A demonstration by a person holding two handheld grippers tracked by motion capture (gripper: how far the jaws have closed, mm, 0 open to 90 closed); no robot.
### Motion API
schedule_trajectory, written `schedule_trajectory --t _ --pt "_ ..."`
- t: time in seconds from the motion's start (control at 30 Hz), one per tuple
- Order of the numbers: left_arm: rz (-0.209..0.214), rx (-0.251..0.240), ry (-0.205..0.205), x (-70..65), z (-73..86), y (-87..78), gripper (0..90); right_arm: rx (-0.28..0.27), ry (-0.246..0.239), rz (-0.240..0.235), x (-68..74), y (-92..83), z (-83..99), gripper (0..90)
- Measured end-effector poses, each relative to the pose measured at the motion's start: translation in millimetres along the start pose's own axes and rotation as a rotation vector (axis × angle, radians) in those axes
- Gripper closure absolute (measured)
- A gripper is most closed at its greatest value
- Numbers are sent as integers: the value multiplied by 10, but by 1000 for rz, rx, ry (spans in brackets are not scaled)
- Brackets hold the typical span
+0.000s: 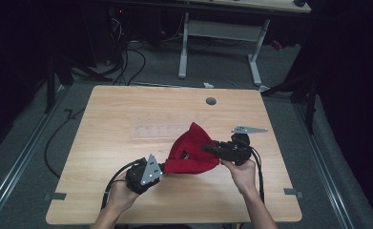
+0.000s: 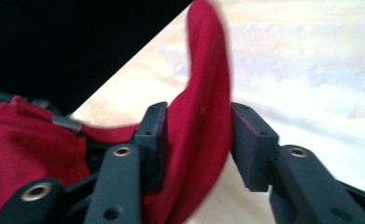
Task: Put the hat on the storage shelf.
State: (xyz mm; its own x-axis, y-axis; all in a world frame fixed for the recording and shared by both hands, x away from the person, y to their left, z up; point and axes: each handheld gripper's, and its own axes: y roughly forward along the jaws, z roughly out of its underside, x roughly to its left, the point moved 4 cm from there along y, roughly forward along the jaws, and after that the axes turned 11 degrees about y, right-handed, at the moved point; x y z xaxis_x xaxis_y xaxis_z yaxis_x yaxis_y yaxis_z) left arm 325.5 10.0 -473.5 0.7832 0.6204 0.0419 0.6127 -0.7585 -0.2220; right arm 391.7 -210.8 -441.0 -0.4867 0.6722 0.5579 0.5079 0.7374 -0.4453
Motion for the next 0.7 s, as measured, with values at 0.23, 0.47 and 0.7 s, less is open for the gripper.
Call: schedule_trajectory --t 0.23,0.47,0.7 --pt "2 -2 -49 58 -22 -43 849 -120 -52 75 63 -239 -137 486" --pt "-45 -86 -179 309 -171 -185 848 -175 -66 150 -104 -434 -126 425" --pt "-90 -110 -252 524 -200 -227 847 -67 -76 280 -473 -193 211 404"
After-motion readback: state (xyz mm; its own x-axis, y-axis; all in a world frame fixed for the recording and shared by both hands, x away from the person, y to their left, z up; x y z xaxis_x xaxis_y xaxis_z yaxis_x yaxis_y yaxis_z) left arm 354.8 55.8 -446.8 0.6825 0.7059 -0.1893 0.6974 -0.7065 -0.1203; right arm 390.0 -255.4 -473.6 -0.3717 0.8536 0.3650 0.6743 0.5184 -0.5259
